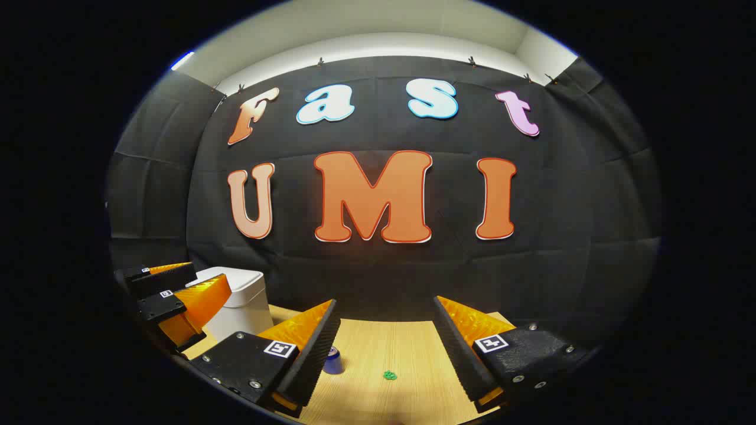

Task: Press the lid of the desktop garbage bin to open it, pick up the crumpled paper on the desktop and throw it into the bin, then pick up the pop can on the desktop and drop it into the bin, and finally close the garbage bin lid.

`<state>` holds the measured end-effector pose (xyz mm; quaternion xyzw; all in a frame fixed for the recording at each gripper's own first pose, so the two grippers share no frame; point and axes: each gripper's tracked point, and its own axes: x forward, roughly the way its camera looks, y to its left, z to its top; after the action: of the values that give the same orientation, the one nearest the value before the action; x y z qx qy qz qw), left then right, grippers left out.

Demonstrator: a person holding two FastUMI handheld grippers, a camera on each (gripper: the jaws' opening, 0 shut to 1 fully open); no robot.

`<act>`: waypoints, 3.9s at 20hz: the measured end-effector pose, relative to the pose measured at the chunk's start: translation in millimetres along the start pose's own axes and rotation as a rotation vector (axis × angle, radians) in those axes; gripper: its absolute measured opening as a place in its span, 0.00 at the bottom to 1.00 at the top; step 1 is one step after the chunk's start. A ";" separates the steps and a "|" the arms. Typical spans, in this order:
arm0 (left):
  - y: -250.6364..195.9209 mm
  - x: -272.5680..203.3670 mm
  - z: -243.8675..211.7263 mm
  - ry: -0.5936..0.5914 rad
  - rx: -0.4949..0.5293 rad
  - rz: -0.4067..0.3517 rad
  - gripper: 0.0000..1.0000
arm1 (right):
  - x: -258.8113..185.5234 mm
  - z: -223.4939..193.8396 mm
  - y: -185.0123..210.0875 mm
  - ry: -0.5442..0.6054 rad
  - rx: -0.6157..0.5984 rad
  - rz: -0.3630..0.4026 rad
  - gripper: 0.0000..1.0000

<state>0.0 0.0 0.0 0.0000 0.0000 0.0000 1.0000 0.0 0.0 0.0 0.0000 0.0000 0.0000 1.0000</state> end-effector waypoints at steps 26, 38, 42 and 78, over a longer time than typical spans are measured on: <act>-5.1 1.5 -25.1 0.091 0.037 0.015 0.95 | -2.7 -22.9 2.3 0.068 0.012 0.024 0.94; -2.4 0.9 -32.8 0.118 0.057 0.020 0.95 | -3.7 -27.7 0.4 0.083 0.004 0.011 0.94; 0.7 0.1 -37.2 0.136 0.053 0.023 0.95 | -3.2 -27.4 4.0 0.083 0.002 0.020 0.94; 278.7 142.9 -62.9 0.585 -0.250 0.109 0.00 | 1.0 -56.8 -18.9 0.135 0.022 -0.030 0.94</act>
<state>142.9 278.7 -62.9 -0.1230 0.2875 0.0537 0.9483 1.0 -18.9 -56.8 0.0110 0.0676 -0.0151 0.9975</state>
